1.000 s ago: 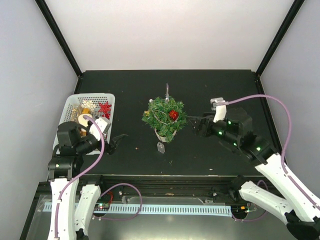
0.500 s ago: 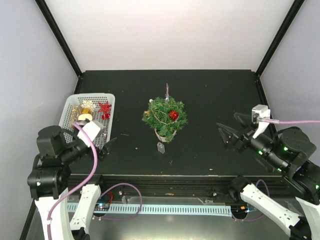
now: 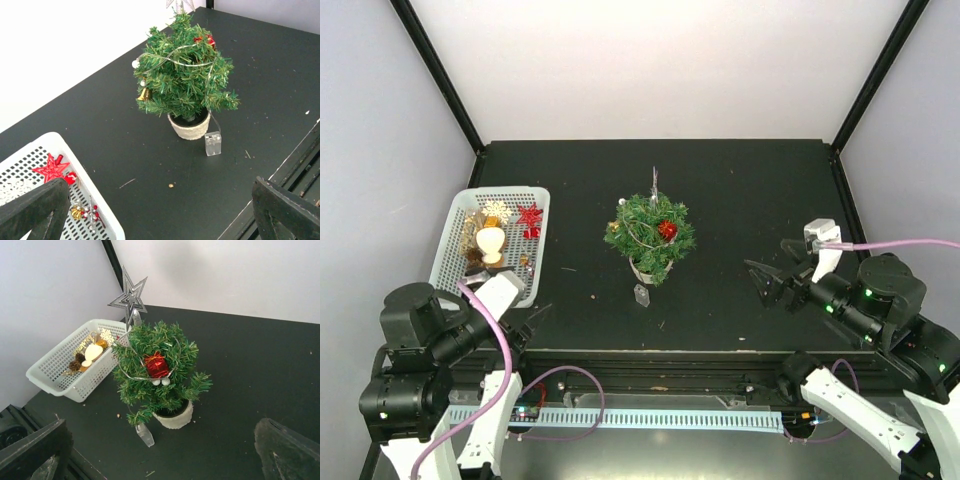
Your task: Decorate the small christmas tree
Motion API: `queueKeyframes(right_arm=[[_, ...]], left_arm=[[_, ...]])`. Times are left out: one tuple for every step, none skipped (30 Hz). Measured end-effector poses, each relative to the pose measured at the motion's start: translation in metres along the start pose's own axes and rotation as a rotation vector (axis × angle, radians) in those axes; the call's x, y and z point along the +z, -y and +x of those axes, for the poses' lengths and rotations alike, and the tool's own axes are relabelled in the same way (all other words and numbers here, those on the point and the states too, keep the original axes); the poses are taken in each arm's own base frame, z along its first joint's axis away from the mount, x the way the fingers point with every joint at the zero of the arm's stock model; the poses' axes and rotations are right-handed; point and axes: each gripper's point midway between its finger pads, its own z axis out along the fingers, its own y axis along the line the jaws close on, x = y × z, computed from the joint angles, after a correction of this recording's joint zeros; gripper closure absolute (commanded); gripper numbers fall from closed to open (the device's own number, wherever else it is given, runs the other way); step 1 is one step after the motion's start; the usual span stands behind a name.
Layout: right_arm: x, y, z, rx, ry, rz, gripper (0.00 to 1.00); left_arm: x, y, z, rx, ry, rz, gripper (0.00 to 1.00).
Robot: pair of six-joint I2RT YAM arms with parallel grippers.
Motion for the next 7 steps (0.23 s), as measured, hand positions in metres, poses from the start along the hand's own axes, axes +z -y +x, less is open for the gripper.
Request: queueKeyframes(right_arm=[[0.0001, 0.0003, 0.0010, 0.000, -0.004, 0.001, 0.00], [0.0001, 0.0006, 0.0014, 0.000, -0.006, 0.003, 0.00], [0.0000, 0.0007, 0.0015, 0.000, -0.005, 0.003, 0.00], [0.0000, 0.0008, 0.0017, 0.000, -0.007, 0.004, 0.00], [0.0000, 0.0010, 0.0021, 0.000, -0.008, 0.004, 0.00], [0.0000, 0.0013, 0.0027, 0.001, -0.010, 0.006, 0.00], [0.0000, 0.0015, 0.0031, 0.001, -0.012, 0.007, 0.00]], left_arm=[[0.0000, 0.0006, 0.0007, -0.002, -0.003, 0.002, 0.01], [0.0000, 0.0011, 0.0013, -0.005, -0.005, 0.005, 0.01], [0.0000, 0.0014, 0.0017, -0.006, -0.006, 0.006, 0.01], [-0.0001, 0.0020, 0.0020, -0.008, -0.007, 0.008, 0.01], [-0.0001, 0.0021, 0.0019, -0.008, -0.006, 0.009, 0.01], [-0.0001, 0.0024, 0.0018, -0.008, -0.005, 0.011, 0.01], [-0.0001, 0.0026, 0.0017, -0.008, -0.005, 0.012, 0.01]])
